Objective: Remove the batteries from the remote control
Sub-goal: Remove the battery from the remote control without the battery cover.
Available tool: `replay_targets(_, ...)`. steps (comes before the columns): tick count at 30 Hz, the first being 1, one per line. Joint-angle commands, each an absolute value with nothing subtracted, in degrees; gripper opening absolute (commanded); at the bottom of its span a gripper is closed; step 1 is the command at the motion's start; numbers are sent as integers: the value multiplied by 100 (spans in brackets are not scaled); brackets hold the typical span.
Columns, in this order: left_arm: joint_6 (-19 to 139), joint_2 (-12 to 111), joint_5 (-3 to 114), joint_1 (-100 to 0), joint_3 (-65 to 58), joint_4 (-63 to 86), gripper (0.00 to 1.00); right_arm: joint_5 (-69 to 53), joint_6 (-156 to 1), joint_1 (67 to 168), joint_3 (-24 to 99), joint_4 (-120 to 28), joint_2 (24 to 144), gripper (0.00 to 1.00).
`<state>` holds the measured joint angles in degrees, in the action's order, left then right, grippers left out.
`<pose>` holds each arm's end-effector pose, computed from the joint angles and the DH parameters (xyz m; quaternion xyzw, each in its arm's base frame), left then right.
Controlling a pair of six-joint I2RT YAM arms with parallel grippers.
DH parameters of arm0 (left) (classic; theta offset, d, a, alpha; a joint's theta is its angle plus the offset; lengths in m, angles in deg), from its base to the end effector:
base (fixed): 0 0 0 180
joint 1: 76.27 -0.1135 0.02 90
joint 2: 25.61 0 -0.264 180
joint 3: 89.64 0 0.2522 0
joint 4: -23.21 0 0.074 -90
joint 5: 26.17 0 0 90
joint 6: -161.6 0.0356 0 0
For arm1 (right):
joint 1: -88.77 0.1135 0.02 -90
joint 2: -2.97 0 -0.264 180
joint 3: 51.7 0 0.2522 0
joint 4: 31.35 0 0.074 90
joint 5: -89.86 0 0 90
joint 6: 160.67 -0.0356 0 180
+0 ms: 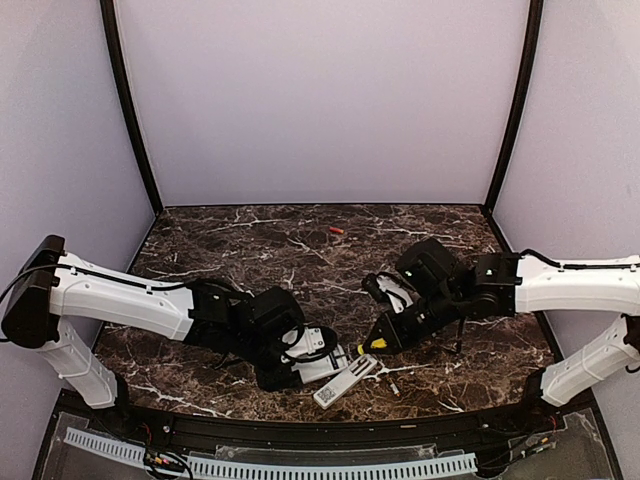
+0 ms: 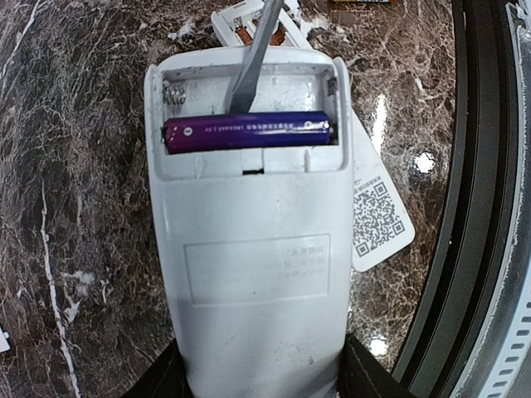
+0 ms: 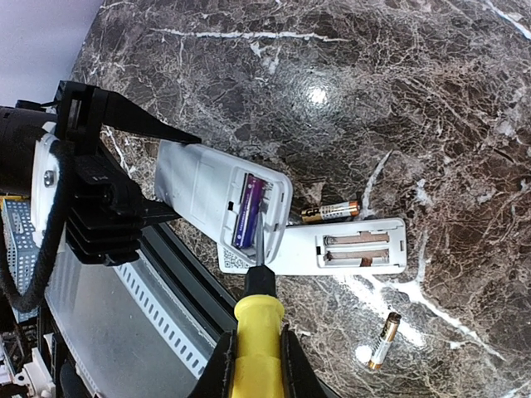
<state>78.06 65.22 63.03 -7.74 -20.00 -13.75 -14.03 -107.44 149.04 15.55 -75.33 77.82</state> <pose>0.1155 -0.2950 0.1932 0.5868 0.7618 -0.1472 0.2316 0.1257 0.2374 0.2499 -0.2298 0.9096 0.3203 0.1308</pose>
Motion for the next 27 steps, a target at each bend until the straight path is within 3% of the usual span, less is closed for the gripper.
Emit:
replay_targets(1,7887,6347,6279,-754,-2066,-1296,32,-1682,-10804,14903,1301,-7054,7865,0)
replay_targets(17,7773,6009,6071,-754,-2334,-1032,31,-3357,-11614,14303,39,-4913,7548,0)
replay_targets(27,7734,5964,6051,-754,-2443,-985,30,-4029,-11910,13824,-220,-4535,7091,0)
